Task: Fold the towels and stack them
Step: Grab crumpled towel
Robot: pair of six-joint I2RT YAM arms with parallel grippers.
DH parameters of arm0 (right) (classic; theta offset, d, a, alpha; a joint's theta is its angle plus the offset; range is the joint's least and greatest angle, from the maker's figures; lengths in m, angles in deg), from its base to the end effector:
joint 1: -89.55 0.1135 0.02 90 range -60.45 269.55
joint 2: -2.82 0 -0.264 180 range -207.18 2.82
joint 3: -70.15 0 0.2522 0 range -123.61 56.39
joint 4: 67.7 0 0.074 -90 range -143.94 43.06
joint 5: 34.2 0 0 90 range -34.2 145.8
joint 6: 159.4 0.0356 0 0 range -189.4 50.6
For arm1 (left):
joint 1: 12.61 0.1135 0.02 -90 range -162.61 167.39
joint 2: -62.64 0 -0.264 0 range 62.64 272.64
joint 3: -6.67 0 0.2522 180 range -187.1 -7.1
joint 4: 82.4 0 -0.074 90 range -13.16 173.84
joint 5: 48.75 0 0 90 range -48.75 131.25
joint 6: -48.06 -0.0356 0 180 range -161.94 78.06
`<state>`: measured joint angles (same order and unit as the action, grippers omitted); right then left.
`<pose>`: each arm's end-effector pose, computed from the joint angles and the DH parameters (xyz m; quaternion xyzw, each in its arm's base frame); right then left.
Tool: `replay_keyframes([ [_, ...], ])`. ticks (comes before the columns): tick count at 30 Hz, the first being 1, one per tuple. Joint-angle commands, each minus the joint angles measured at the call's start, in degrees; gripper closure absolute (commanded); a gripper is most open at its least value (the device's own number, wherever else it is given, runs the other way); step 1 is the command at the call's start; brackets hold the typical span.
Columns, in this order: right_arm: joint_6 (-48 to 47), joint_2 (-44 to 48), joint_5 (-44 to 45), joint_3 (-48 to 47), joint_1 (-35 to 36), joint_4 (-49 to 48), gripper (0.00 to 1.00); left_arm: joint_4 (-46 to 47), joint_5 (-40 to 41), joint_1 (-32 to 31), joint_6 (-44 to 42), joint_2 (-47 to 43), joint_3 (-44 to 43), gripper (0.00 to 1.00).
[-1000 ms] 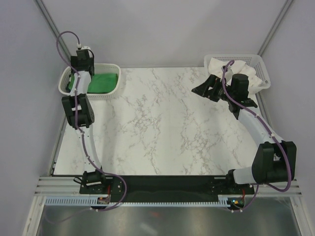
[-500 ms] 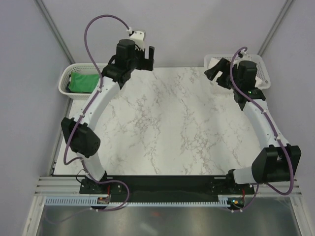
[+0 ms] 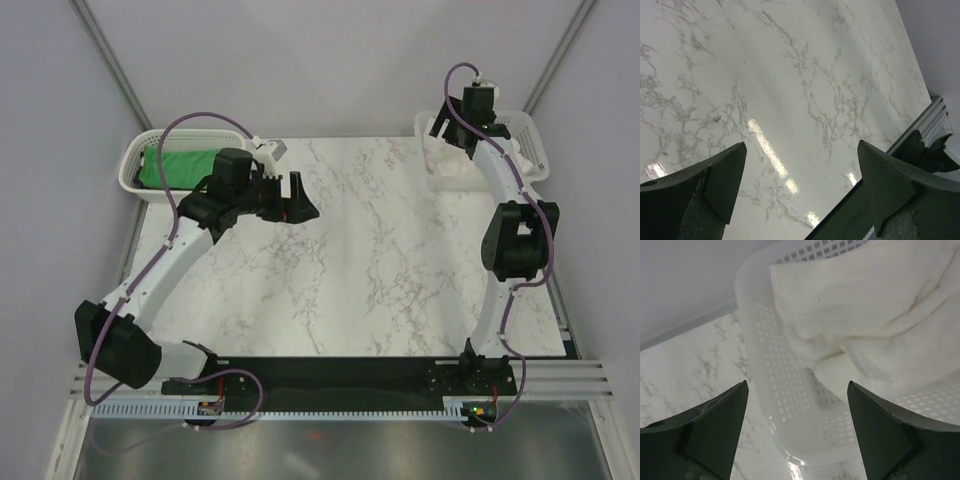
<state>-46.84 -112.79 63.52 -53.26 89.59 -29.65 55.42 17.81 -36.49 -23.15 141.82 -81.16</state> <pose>0.4784 -0.0044 0.3307 0.2018 0.8419 0.0401 0.4988 0.2765 -0.1379 0.3518 0.1343 0.8575 -0.3352 0.3664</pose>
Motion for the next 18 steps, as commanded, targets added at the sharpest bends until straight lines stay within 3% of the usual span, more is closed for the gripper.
replay_keyframes([
  [1, -6.48, -5.31, 2.83, -4.78, -1.70, 4.18, 0.11, 0.74, -5.56, -0.03, 1.78, -6.22, 2.69, 0.00],
  [11, -13.50, -19.20, 6.25, -11.28, -4.34, 4.01, 0.11, 2.76, -9.69, -0.03, -2.00, -9.57, 7.08, 0.00],
  [14, -14.83, -21.05, 3.54, -12.34, -4.95, 3.83, 0.20, 3.55, -9.08, -0.03, -1.74, -10.01, 8.31, 0.00],
  [17, -15.45, -20.71, 3.61, -12.78, -5.13, 2.96, 0.56, 4.43, -8.73, -0.03, -0.51, -9.92, 8.76, 0.00],
  [18, -15.97, -20.45, 4.22, -13.05, -5.22, 2.69, 0.73, 5.30, -9.16, -0.03, 0.45, -9.83, 8.85, 0.00],
])
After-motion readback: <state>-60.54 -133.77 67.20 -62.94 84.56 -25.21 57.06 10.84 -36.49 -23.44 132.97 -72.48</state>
